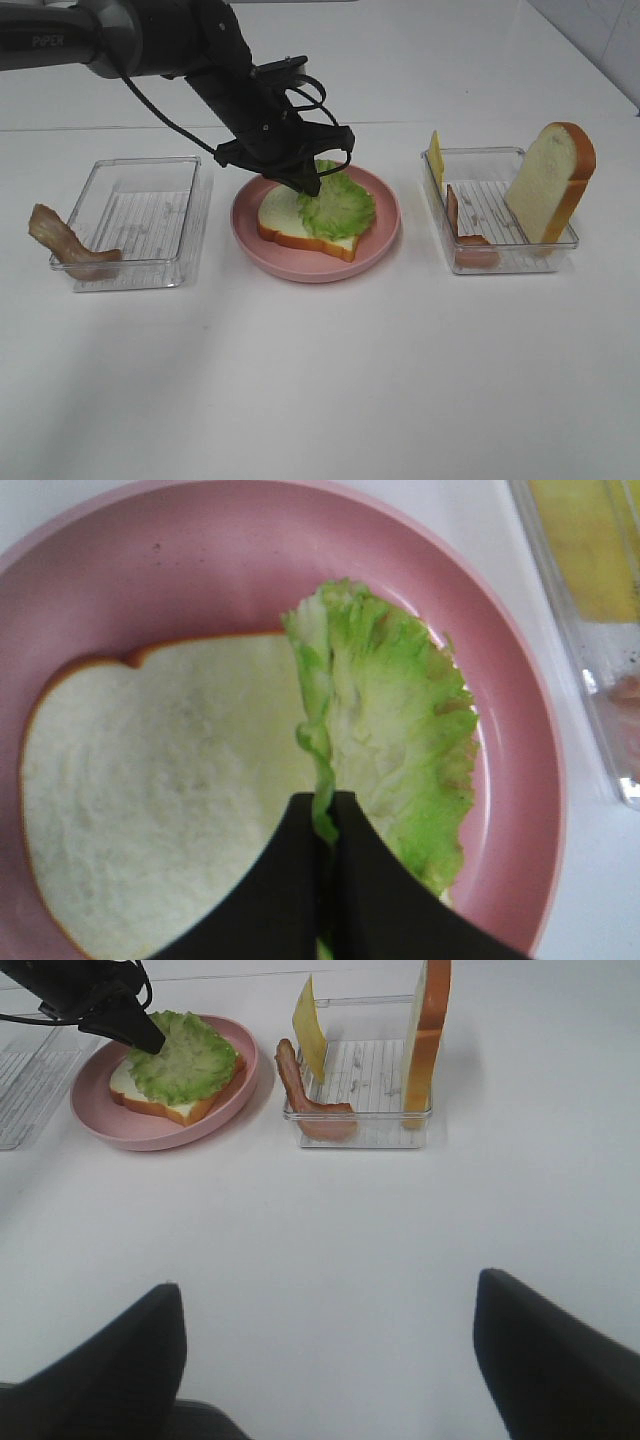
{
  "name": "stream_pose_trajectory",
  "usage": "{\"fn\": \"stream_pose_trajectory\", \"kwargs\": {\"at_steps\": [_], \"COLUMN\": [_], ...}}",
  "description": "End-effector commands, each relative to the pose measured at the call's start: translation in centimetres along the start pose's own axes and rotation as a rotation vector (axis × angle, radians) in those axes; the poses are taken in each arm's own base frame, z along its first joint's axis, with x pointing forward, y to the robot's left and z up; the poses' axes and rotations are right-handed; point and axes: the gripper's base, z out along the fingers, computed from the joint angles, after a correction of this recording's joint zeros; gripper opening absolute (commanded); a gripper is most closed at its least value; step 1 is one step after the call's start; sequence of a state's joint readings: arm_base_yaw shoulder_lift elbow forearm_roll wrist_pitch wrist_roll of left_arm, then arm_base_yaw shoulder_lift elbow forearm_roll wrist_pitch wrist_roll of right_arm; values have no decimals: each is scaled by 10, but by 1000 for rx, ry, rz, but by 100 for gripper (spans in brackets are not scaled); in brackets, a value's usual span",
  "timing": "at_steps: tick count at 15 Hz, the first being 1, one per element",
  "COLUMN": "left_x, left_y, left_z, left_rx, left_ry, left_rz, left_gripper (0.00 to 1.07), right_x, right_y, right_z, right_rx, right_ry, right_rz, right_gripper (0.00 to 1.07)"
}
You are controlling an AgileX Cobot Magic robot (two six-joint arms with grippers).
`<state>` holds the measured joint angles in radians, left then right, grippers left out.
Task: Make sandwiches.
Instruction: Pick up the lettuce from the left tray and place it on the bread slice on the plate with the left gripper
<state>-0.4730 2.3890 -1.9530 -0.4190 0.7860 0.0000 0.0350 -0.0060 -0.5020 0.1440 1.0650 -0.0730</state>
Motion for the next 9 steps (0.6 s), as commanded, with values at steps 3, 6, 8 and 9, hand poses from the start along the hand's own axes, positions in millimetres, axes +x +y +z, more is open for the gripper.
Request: {"fn": "stream_pose_trajectory", "kwargs": {"at_steps": [3,6,8,9], "left_x": [-1,-7,-13,-16], "left_y": [0,7,10,14], "left_z": [-4,-22,-46,-60], "left_rx": [-14,-100,-159,-183], "left_ry": [-6,-18,-37,-42], "left_rz": [1,38,56,49], "left_gripper": [16,68,69,69], "right_x": [1,1,1,1], "right_y": [0,0,0,0], "right_z": [-1,-1,-1,-1], "right_rx": [1,1,1,1], "right_ry": [-20,-20,-20,-19], "right_rz": [1,1,1,1], "right_gripper": [75,75,75,75]}}
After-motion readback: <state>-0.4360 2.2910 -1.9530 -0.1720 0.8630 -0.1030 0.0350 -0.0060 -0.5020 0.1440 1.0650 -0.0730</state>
